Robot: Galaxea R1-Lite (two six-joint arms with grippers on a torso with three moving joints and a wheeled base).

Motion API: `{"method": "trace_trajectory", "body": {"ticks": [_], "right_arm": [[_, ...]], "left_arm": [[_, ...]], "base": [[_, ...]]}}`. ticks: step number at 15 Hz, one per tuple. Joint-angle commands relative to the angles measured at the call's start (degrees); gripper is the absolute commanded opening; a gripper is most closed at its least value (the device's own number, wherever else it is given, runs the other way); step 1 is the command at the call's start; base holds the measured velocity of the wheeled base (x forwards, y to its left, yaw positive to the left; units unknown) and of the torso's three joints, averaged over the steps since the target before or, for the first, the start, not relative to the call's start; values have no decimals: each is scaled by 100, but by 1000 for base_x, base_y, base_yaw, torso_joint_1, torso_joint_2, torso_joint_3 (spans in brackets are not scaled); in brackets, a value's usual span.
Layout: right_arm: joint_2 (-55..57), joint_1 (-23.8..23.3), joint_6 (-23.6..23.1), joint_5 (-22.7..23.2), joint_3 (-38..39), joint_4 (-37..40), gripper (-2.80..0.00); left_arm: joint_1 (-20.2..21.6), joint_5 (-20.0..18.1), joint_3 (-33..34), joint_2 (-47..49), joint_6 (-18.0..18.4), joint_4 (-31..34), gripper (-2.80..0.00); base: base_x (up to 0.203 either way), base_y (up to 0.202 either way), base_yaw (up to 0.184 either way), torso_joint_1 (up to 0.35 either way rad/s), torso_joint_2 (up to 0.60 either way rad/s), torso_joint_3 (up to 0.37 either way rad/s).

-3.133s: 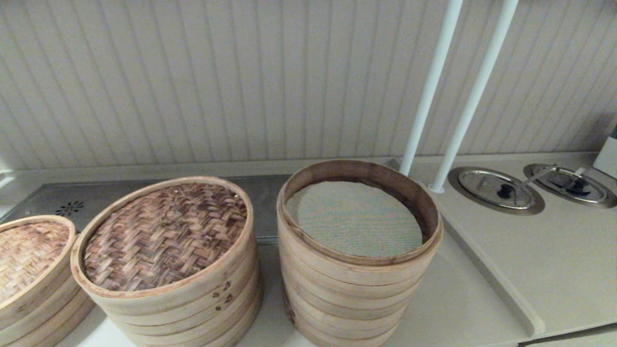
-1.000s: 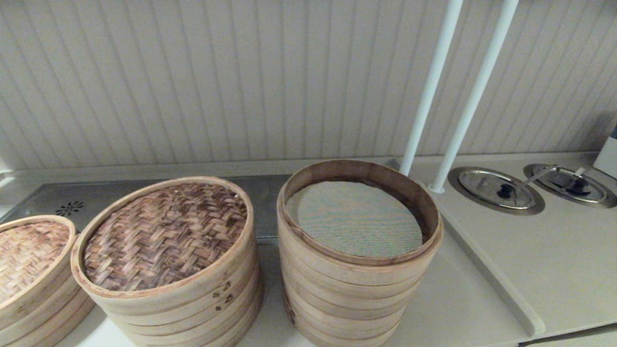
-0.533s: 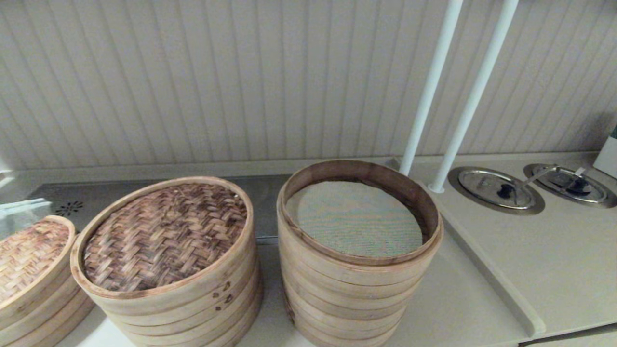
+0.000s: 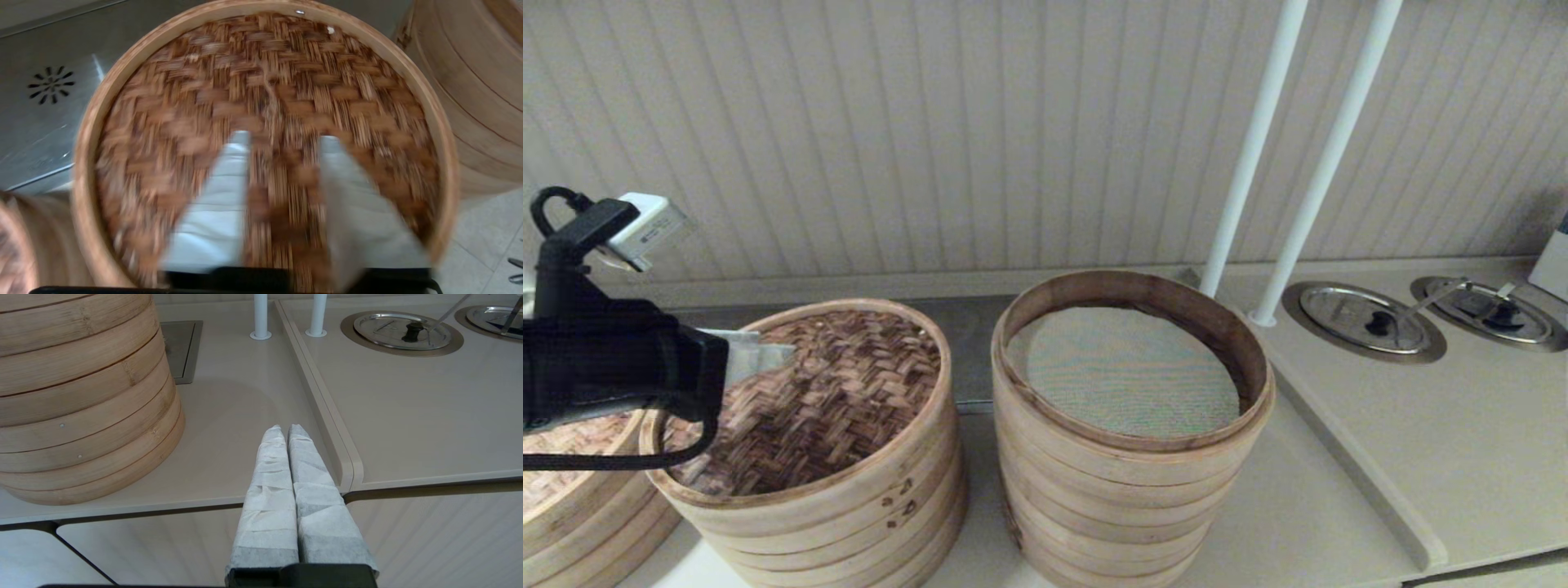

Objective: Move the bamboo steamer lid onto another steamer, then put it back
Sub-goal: Pick up the steamer

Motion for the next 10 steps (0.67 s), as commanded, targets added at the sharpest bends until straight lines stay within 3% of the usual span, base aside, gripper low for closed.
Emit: {"method": "trace_trajectory", "body": {"ticks": [1, 5, 10], "right_arm": [[9, 1, 2, -5, 18, 1, -280], [9, 1, 2, 0, 18, 1, -280], [9, 1, 2, -5, 18, 1, -280]], "left_arm": [[-112, 7, -17, 371, 4, -27, 0], [-135, 7, 108, 417, 17, -54, 0], [-135, 44, 445, 500, 127, -556, 0]], "base": [[0, 0, 0, 0, 0, 0], [0, 0, 0, 0, 0, 0], [0, 0, 0, 0, 0, 0]]}}
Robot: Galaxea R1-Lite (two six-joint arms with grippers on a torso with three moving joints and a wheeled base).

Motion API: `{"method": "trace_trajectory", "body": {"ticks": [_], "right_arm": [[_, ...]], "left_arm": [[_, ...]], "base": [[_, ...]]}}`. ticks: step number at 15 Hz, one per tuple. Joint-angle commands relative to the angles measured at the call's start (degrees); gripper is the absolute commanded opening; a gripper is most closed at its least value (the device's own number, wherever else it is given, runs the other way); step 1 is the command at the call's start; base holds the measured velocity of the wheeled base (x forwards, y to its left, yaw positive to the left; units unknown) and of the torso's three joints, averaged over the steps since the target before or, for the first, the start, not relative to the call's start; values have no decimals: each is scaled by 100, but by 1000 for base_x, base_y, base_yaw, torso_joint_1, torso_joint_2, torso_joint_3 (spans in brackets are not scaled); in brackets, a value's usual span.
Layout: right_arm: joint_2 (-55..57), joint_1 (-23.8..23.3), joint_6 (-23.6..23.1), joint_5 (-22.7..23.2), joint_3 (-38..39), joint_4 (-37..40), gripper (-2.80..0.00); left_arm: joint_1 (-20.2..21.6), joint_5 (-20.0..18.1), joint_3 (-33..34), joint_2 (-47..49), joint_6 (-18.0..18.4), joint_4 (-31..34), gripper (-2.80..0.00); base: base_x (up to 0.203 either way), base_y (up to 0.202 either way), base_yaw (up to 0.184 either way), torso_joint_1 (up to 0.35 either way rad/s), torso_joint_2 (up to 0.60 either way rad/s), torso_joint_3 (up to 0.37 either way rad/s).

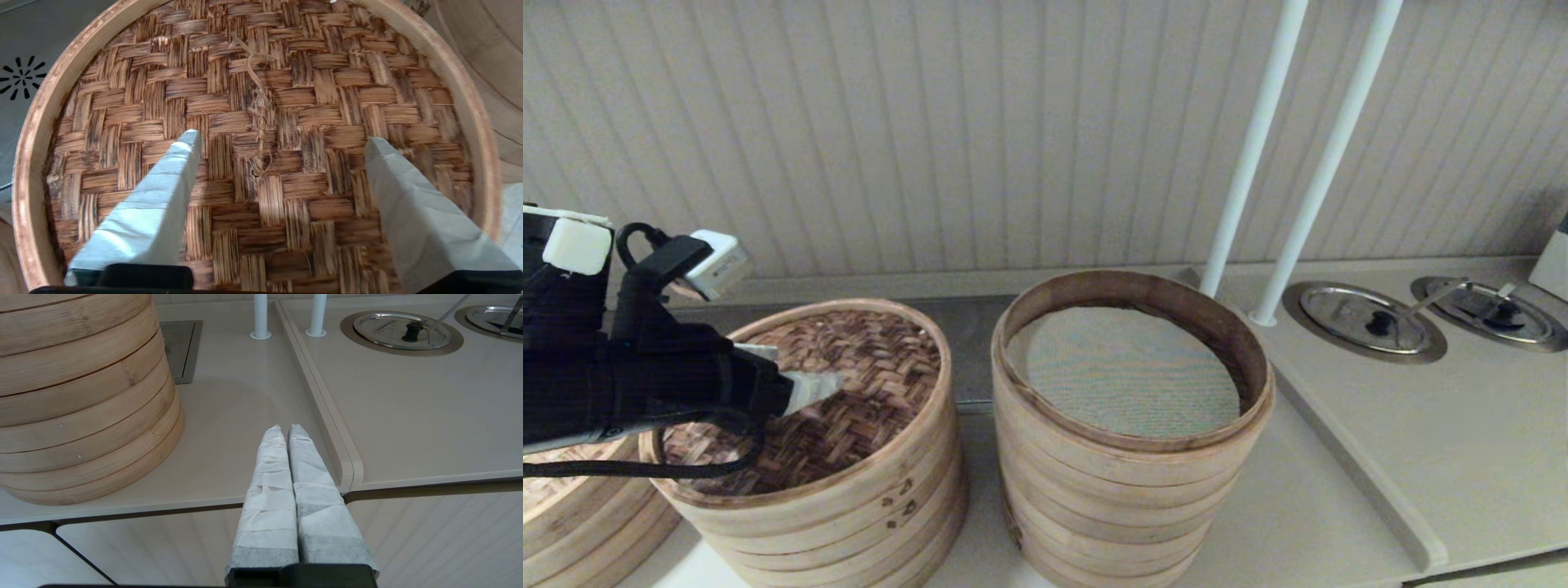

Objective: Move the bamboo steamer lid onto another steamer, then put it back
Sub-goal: Pick up the steamer

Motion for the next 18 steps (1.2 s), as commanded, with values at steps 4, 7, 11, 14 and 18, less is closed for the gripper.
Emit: {"method": "trace_trajectory", "body": {"ticks": [4, 7, 11, 14, 18], "right_arm": [[9, 1, 4, 3, 18, 0, -280], [9, 1, 4, 1, 18, 0, -280], [9, 1, 4, 0, 18, 0, -280], [7, -1, 4, 3, 18, 0, -280], [9, 1, 4, -2, 18, 0, -280]], "left_arm": [[9, 60, 128, 101, 5, -311, 0], [10, 65, 129, 145, -3, -320, 0], [10, 70, 211, 176, -3, -437, -280], [10, 74, 304, 180, -21, -556, -280], [48, 76, 514, 132, -55, -769, -280]], "base": [[0, 0, 0, 0, 0, 0], [0, 0, 0, 0, 0, 0], [0, 0, 0, 0, 0, 0], [0, 0, 0, 0, 0, 0], [0, 0, 0, 0, 0, 0]]}}
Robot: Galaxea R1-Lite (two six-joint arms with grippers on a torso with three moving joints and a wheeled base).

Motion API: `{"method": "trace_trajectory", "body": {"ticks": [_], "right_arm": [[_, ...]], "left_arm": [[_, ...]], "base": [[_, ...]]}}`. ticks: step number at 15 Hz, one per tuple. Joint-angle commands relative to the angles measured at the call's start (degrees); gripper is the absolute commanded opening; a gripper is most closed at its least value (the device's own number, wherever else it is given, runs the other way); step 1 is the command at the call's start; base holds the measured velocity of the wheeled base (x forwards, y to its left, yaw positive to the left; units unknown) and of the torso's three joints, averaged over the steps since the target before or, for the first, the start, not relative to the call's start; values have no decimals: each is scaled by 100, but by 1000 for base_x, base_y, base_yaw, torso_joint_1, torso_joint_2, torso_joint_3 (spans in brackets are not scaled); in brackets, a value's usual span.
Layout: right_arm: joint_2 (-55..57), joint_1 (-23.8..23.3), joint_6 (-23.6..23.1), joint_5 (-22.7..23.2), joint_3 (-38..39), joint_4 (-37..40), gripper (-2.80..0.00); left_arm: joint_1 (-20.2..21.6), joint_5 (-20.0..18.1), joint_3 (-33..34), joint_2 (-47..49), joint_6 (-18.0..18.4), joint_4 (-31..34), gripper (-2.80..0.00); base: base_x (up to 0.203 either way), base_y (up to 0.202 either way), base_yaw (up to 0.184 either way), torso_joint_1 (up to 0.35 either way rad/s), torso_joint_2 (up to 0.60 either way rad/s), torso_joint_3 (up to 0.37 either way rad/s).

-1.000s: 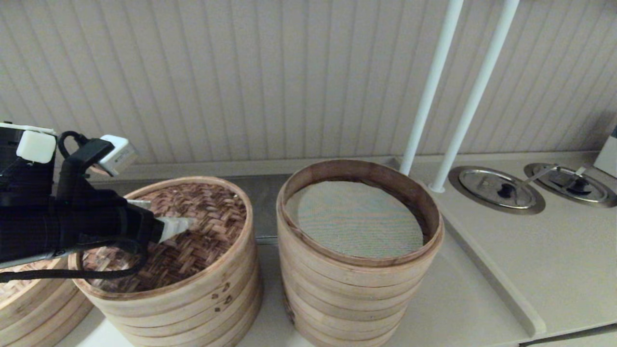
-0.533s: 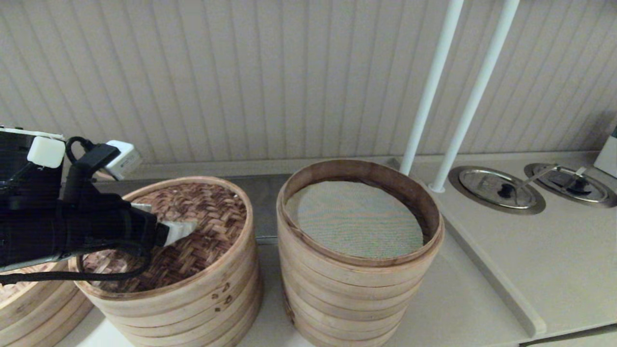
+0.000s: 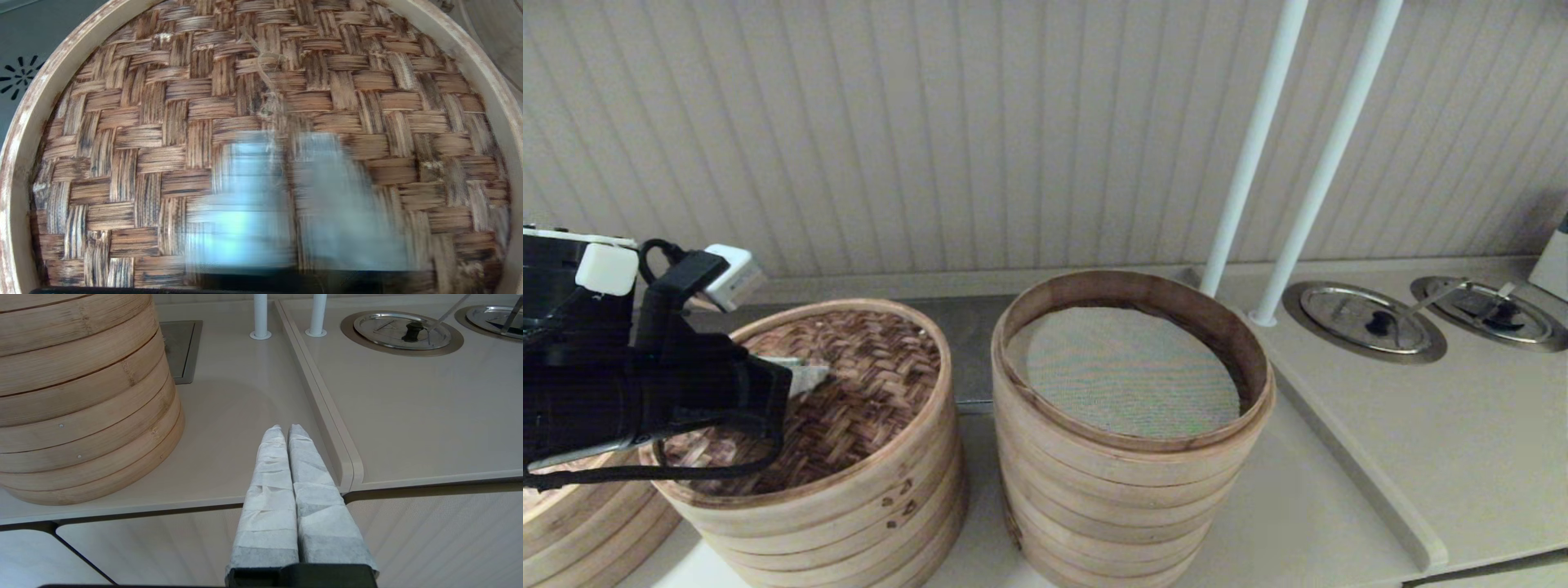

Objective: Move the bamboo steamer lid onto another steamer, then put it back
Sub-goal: Pick up the steamer

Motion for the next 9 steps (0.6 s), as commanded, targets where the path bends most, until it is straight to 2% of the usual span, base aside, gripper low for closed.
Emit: {"method": "trace_trajectory", "body": {"ticks": [1, 6, 9], "right_arm": [[9, 2, 4, -4, 18, 2, -280], [9, 2, 4, 1, 18, 2, -280], [9, 2, 4, -4, 18, 2, -280]], "left_arm": [[60, -49, 210, -63, -8, -225, -280], [146, -104, 295, -47, -31, -320, -280], [137, -104, 126, -79, -86, -320, -280]], "base": [[0, 0, 0, 0, 0, 0], [0, 0, 0, 0, 0, 0], [0, 0, 0, 0, 0, 0]]}}
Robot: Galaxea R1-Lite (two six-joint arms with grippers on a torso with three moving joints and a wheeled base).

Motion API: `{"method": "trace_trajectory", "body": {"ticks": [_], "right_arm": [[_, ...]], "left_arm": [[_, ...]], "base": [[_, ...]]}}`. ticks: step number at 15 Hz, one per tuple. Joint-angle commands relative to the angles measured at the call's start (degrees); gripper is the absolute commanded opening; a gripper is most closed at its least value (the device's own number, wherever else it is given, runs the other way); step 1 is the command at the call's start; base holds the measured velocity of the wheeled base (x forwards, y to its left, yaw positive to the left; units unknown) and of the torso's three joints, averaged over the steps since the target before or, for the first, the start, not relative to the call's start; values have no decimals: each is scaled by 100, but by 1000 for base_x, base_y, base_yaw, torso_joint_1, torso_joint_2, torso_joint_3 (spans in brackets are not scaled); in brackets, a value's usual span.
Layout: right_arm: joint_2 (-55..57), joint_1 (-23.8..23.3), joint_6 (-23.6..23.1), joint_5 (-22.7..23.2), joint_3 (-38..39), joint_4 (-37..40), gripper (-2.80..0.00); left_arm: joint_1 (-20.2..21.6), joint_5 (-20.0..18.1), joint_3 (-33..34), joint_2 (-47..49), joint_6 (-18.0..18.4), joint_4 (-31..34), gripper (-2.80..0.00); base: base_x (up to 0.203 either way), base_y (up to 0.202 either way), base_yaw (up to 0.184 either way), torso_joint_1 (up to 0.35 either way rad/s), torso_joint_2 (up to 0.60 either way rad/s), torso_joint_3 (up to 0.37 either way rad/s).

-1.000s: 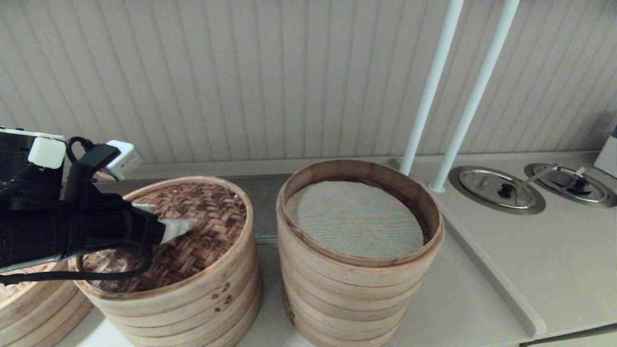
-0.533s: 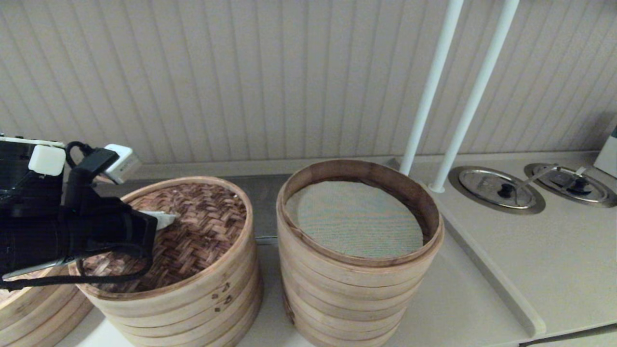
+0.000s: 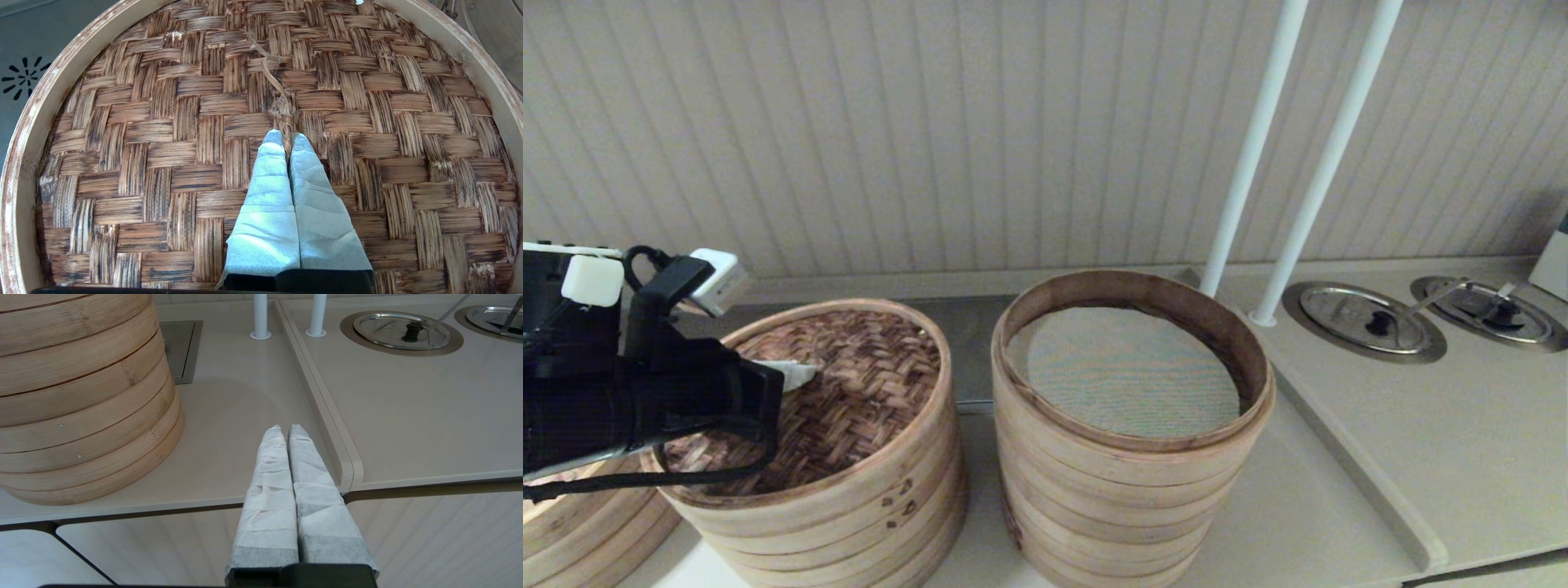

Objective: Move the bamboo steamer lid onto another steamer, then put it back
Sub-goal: Pick up the steamer, then put the steamer

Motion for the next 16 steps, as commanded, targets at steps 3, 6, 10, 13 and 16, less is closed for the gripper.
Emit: {"method": "trace_trajectory", "body": {"ticks": [3, 6, 10, 13, 16], "right_arm": [[9, 1, 4, 4, 18, 0, -280], [1, 1, 4, -2, 18, 0, -280], [9, 1, 4, -5, 18, 0, -280], [9, -1, 4, -5, 18, 0, -280], [9, 1, 3, -5, 18, 0, -280]], "left_arm": [[-2, -1, -303, -86, -115, -21, -280], [-11, -8, -393, -148, -115, -21, -280], [-11, -11, -541, -291, -121, -21, -280], [-17, -8, -711, -433, -117, -12, -280], [-58, -14, -929, -483, -122, -3, -280]], "base": [[0, 0, 0, 0, 0, 0], [0, 0, 0, 0, 0, 0], [0, 0, 0, 0, 0, 0], [0, 0, 0, 0, 0, 0], [0, 0, 0, 0, 0, 0]]}}
